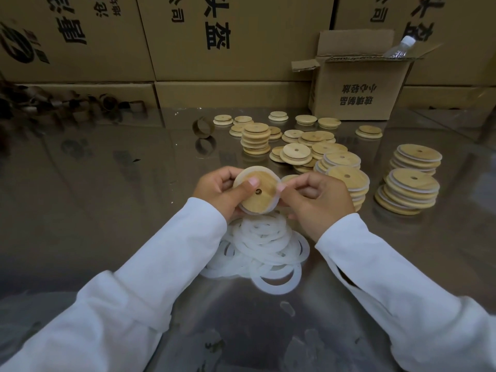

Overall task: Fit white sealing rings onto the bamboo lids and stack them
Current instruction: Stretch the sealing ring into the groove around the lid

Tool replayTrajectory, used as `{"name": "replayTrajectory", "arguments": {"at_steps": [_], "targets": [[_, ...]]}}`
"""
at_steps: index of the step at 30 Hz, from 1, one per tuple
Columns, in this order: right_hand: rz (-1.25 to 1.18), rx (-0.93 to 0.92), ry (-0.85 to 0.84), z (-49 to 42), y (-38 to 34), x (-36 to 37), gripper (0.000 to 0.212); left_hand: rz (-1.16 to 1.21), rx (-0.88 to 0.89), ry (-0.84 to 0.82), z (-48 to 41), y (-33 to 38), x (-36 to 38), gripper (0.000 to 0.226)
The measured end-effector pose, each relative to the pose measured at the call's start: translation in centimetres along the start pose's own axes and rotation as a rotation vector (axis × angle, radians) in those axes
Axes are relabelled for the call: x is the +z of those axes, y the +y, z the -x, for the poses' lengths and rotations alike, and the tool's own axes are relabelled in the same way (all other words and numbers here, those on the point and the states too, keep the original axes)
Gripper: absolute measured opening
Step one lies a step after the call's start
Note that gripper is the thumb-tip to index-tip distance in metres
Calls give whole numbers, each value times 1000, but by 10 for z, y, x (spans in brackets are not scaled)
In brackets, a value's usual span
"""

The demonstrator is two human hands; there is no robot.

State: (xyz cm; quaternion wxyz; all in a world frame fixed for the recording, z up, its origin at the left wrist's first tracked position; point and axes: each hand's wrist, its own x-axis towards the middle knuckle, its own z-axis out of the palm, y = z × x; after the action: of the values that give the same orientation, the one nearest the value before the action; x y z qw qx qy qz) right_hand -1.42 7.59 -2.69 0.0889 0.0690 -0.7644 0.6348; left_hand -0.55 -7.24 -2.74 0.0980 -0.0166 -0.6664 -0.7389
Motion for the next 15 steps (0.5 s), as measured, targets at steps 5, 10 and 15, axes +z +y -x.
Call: {"name": "replayTrajectory", "arguments": {"at_steps": [5, 10, 15], "targets": [[53, -91, 60, 2, 2, 3, 11, 74, -23, -2, -3, 0, -1, 8], [180, -166, 64, 2, 1, 1, 18, -81, -1, -74, -1, -5, -1, 16], [232, -175, 37, 1, 0, 1, 21, -169, 59, -69, -1, -4, -1, 12]]}}
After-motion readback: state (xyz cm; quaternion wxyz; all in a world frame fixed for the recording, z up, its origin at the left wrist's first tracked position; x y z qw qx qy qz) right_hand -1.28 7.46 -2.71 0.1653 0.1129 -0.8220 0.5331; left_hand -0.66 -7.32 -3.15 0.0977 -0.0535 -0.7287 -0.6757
